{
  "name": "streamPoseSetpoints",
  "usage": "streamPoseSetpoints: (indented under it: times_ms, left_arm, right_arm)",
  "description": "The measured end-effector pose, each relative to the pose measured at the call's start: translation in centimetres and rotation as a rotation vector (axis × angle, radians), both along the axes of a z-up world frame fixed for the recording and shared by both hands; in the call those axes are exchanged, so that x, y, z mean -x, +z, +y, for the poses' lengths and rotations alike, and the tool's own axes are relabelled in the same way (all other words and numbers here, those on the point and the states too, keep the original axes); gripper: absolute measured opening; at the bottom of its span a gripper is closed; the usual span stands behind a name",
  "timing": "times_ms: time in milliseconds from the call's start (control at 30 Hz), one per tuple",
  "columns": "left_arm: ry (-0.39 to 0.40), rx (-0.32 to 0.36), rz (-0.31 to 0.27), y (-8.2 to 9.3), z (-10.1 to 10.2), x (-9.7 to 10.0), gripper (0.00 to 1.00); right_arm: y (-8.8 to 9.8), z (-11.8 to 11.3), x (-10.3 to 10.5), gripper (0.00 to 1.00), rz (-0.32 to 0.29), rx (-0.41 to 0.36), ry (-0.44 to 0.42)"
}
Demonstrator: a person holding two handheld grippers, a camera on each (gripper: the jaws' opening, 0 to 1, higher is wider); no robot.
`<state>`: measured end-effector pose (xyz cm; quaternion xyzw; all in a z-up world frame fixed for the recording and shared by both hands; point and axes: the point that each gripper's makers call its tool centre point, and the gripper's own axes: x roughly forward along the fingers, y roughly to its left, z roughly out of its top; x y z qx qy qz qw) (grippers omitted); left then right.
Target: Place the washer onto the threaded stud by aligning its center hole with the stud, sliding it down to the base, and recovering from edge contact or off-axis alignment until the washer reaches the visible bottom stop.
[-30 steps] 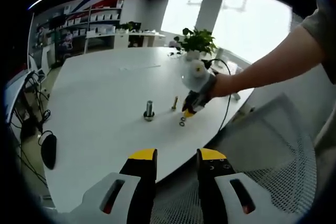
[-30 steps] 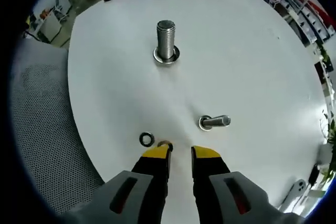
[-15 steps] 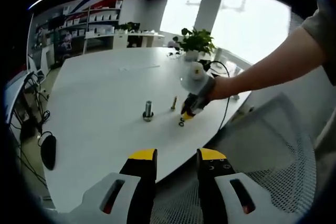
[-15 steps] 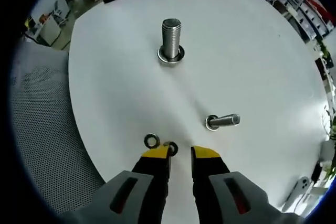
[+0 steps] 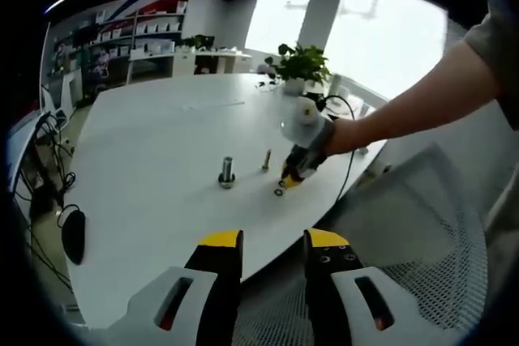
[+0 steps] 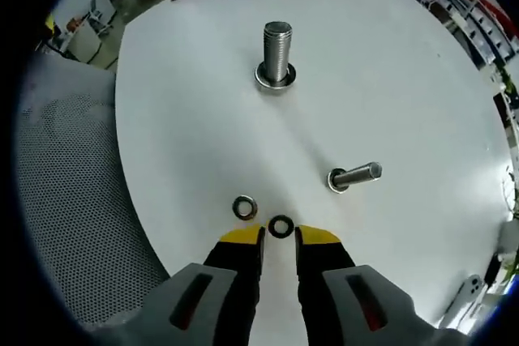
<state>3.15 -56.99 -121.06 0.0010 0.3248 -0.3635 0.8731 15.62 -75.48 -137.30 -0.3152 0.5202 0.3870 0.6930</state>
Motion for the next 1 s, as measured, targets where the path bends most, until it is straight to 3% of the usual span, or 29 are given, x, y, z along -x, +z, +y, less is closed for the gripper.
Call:
streamPoseSetpoints:
  times_ms: [267, 533, 700, 1000]
  left_arm:
    - [-0.002, 0.002, 0.004, -0.03, -0.03, 0.06, 0.28]
    - [-0.006, 0.002, 0.008, -0.11, -0.08, 0.11, 0.27]
    - [-0.011, -0.001, 0.011, -0.18, -0.13, 0.17, 0.27]
    - [-0.016, 0.001, 0.018, -0.25, -0.16, 0.29, 0.27]
  right_arm:
    - [-0.04, -0.15, -0.58, 0.15, 0.027, -0.030, -0.012]
    - [-0.35, -0.09, -0.54, 0.14, 0.102, 0.119, 0.051]
    - [-0.40, 0.25, -0.35, 0.14, 0.094, 0.198, 0.060]
    - [-0.14, -0.05, -0.51, 0.13, 0.054, 0.074, -0.017]
